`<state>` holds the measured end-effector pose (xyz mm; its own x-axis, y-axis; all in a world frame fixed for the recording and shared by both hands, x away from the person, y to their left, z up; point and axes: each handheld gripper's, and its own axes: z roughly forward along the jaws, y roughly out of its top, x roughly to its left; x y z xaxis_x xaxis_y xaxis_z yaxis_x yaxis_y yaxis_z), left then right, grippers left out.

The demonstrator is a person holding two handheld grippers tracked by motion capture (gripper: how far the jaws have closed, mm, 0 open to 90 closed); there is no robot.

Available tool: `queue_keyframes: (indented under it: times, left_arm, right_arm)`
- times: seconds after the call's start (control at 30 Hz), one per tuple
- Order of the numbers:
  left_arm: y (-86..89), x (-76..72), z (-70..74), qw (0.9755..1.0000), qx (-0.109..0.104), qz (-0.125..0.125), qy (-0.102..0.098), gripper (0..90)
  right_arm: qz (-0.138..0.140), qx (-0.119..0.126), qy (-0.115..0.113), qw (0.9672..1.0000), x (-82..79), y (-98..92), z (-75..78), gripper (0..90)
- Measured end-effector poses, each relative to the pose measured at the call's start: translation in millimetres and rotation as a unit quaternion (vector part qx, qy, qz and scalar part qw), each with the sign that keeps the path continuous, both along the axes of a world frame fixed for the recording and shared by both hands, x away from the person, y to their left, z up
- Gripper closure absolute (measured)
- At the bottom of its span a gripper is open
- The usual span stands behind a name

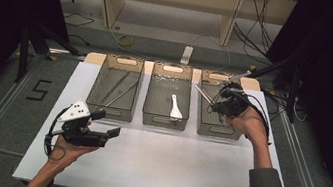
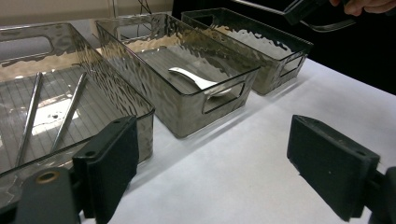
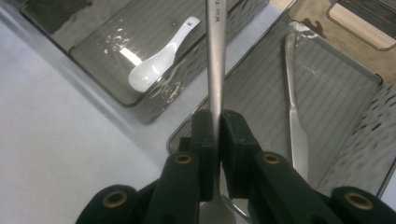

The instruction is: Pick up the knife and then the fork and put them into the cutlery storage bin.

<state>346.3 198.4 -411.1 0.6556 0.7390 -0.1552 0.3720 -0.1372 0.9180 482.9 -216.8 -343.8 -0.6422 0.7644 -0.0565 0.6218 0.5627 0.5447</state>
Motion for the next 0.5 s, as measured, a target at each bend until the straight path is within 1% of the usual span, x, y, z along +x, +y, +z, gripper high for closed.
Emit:
queue_keyframes:
  times: [0.23, 0.3, 0.43, 0.5]
  left_arm:
    - [-0.3, 0.0, -0.1, 1.0000, 0.000, 0.000, 0.000, 16.4]
    - [-0.2, -0.2, 0.1, 1.0000, -0.001, 0.000, -0.001, 16.4]
    - [0.1, -0.1, 0.2, 1.0000, 0.001, 0.000, 0.000, 16.4]
    - [0.1, -0.2, 0.3, 1.0000, 0.000, 0.000, -0.001, 16.5]
  right_arm:
    - [-0.009, 0.002, -0.003, 1.0000, 6.7, -3.6, 1.5, 85.0]
    - [-0.016, 0.005, 0.002, 0.9999, 8.9, -4.3, 1.1, 85.0]
    - [-0.022, 0.007, 0.001, 0.9997, 14.6, -5.7, -0.8, 84.9]
    - [-0.026, 0.010, 0.006, 0.9996, 20.2, -8.5, -3.5, 85.0]
